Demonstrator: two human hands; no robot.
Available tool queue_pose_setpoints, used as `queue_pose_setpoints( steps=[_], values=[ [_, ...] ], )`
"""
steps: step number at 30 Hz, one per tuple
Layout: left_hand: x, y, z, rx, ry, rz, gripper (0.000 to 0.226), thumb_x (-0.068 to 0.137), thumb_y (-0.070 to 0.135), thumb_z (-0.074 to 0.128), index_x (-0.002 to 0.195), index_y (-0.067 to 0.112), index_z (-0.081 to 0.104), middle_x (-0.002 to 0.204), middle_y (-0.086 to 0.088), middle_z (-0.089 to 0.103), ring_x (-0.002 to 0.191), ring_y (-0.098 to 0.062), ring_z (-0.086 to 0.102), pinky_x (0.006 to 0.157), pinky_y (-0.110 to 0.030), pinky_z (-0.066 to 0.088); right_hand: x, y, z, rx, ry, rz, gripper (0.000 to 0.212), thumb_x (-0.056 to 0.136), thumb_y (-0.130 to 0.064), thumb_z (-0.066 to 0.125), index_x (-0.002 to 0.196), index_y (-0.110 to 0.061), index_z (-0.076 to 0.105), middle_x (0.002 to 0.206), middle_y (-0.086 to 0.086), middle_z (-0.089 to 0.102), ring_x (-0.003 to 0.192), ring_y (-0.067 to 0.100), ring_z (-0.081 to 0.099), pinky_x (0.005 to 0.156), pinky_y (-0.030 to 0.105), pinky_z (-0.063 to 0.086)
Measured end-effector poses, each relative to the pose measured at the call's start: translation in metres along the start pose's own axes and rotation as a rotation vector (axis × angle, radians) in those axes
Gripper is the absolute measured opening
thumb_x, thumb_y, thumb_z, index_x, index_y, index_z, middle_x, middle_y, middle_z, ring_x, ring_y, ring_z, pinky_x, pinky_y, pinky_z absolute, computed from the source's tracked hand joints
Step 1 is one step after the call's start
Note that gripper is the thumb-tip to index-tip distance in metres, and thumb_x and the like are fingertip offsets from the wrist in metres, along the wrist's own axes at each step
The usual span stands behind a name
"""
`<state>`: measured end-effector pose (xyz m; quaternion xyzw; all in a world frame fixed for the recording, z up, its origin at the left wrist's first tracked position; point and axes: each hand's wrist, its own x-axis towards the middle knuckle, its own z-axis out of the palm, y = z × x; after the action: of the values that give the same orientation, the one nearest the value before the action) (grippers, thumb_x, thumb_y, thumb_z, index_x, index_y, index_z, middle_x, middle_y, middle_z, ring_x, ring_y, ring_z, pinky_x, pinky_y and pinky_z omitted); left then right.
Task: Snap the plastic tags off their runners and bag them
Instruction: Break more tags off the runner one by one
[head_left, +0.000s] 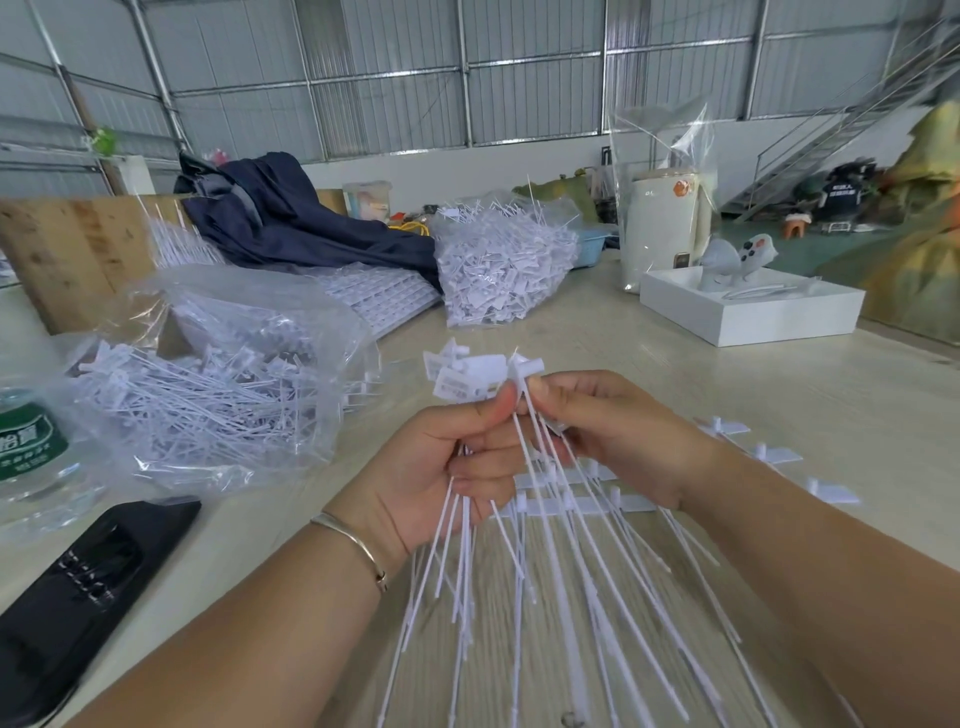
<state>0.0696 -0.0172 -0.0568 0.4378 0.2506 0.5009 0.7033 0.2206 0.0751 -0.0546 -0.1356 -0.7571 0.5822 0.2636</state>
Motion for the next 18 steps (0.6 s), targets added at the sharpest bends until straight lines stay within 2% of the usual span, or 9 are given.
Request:
queue_pose_setpoints(
  steps=[2, 3, 5, 7, 9, 11, 13, 16, 18],
  values=[
    [0.001, -0.001, -0.001, -0.043, 0.038, 0.000, 0.022, 0.072, 0.024, 0.085, 0.081, 0.013, 0.069, 0.057, 0.007, 0.030, 0.042, -0.005, 0.018, 0.033, -0.012, 0.023, 0.000, -0.002, -0.001, -0.041, 0.024, -0.004, 0.104, 0.058, -0.076, 0.071, 0.111, 0.013, 0.057, 0.105, 0.043, 0.055, 0.081, 0.035, 0.052, 0.078, 0.037, 0.040],
    [0.001, -0.002, -0.002, -0.060, 0.066, 0.001, 0.027, 0.069, 0.023, 0.087, 0.079, 0.012, 0.065, 0.058, 0.005, 0.034, 0.044, -0.004, 0.018, 0.032, -0.012, 0.022, 0.000, -0.002, -0.003, -0.060, 0.036, -0.003, 0.103, 0.058, -0.075, 0.070, 0.109, 0.013, 0.057, 0.096, 0.038, 0.058, 0.076, 0.030, 0.049, 0.076, 0.037, 0.039],
    [0.002, -0.004, -0.003, -0.062, 0.104, 0.000, 0.032, 0.067, 0.022, 0.087, 0.079, 0.011, 0.060, 0.062, 0.003, 0.039, 0.048, -0.004, 0.020, 0.031, -0.012, 0.023, -0.001, -0.002, -0.007, -0.092, 0.062, 0.000, 0.097, 0.062, -0.072, 0.070, 0.102, 0.015, 0.056, 0.075, 0.019, 0.056, 0.065, 0.021, 0.044, 0.066, 0.030, 0.039],
    [0.002, -0.003, -0.003, -0.076, 0.119, -0.010, 0.030, 0.070, 0.025, 0.084, 0.073, 0.011, 0.058, 0.065, 0.001, 0.047, 0.051, -0.004, 0.020, 0.031, -0.012, 0.024, -0.002, -0.002, -0.012, -0.111, 0.094, -0.009, 0.085, 0.066, -0.067, 0.070, 0.088, 0.013, 0.055, 0.065, 0.006, 0.051, 0.057, 0.012, 0.041, 0.059, 0.022, 0.037],
    [0.002, -0.002, -0.002, -0.060, 0.169, -0.014, 0.025, 0.079, 0.029, 0.074, 0.067, 0.012, 0.061, 0.069, -0.001, 0.057, 0.049, -0.004, 0.024, 0.030, -0.012, 0.025, -0.002, -0.002, -0.013, -0.120, 0.128, -0.016, 0.070, 0.070, -0.058, 0.070, 0.079, 0.009, 0.053, 0.064, 0.008, 0.048, 0.053, 0.010, 0.040, 0.056, 0.019, 0.036],
    [0.001, -0.002, -0.003, -0.038, 0.267, -0.006, 0.021, 0.083, 0.027, 0.065, 0.069, 0.011, 0.067, 0.072, -0.003, 0.061, 0.047, -0.004, 0.036, 0.030, -0.011, 0.025, -0.003, -0.004, -0.012, -0.117, 0.158, -0.012, 0.057, 0.070, -0.052, 0.070, 0.076, 0.003, 0.055, 0.066, 0.011, 0.046, 0.052, 0.010, 0.038, 0.053, 0.018, 0.033],
    [0.001, -0.003, -0.005, -0.045, 0.318, 0.006, 0.013, 0.075, 0.021, 0.072, 0.073, 0.011, 0.064, 0.070, -0.001, 0.057, 0.045, -0.004, 0.038, 0.032, -0.011, 0.023, -0.003, -0.005, -0.012, -0.111, 0.170, -0.017, 0.055, 0.069, -0.050, 0.071, 0.076, 0.002, 0.056, 0.064, 0.009, 0.046, 0.052, 0.010, 0.037, 0.052, 0.018, 0.033],
    [0.002, -0.005, -0.005, 0.020, 0.323, 0.006, 0.021, 0.066, 0.016, 0.076, 0.070, 0.012, 0.056, 0.065, 0.003, 0.044, 0.036, -0.001, 0.030, 0.032, -0.011, 0.020, -0.003, -0.007, -0.013, -0.111, 0.190, -0.017, 0.057, 0.070, -0.049, 0.071, 0.075, 0.005, 0.054, 0.062, 0.007, 0.047, 0.052, 0.011, 0.038, 0.052, 0.016, 0.034],
    [0.002, -0.005, -0.005, 0.058, 0.336, -0.008, 0.023, 0.066, 0.015, 0.077, 0.066, 0.012, 0.054, 0.064, 0.004, 0.039, 0.033, -0.001, 0.028, 0.032, -0.011, 0.020, -0.003, -0.007, -0.014, -0.098, 0.193, -0.007, 0.045, 0.075, -0.043, 0.072, 0.069, -0.002, 0.055, 0.061, 0.005, 0.048, 0.051, 0.011, 0.037, 0.052, 0.017, 0.033]
  ],
)
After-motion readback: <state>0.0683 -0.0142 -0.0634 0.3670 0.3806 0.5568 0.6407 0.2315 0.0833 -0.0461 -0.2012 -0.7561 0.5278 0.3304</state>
